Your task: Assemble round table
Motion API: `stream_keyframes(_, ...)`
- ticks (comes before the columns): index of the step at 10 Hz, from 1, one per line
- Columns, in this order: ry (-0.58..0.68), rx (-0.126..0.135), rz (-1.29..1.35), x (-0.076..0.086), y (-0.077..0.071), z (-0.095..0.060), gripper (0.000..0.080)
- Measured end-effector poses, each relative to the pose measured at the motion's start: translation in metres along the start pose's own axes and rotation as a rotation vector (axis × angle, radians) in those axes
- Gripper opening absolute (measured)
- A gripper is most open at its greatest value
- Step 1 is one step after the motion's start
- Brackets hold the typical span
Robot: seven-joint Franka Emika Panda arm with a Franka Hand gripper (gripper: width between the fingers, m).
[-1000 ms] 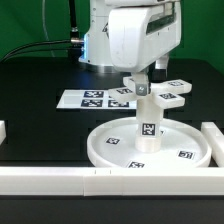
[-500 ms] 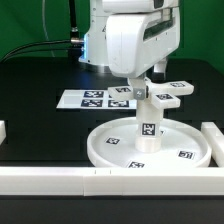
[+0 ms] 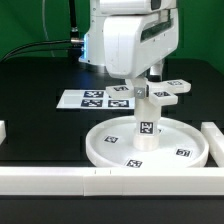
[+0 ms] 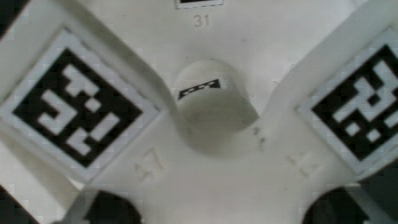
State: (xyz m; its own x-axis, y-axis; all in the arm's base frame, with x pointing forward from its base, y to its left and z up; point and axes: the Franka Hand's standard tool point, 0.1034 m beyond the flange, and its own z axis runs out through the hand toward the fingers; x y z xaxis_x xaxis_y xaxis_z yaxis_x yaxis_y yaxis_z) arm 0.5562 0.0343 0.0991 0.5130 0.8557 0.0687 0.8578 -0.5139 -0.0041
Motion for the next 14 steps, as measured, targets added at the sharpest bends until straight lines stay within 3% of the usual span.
stream_keyframes(2, 0.001, 0.001, 0.022, 0.0001, 0.0000, 0.0000, 0.0442)
stream_keyframes(8, 0.020, 0.014, 0.799, 0.0033, -0.0014, 0.0000, 0.0442)
stream_keyframes(14, 0.027, 0.011, 1.173, 0.0037, -0.0001, 0.0000, 0.0442)
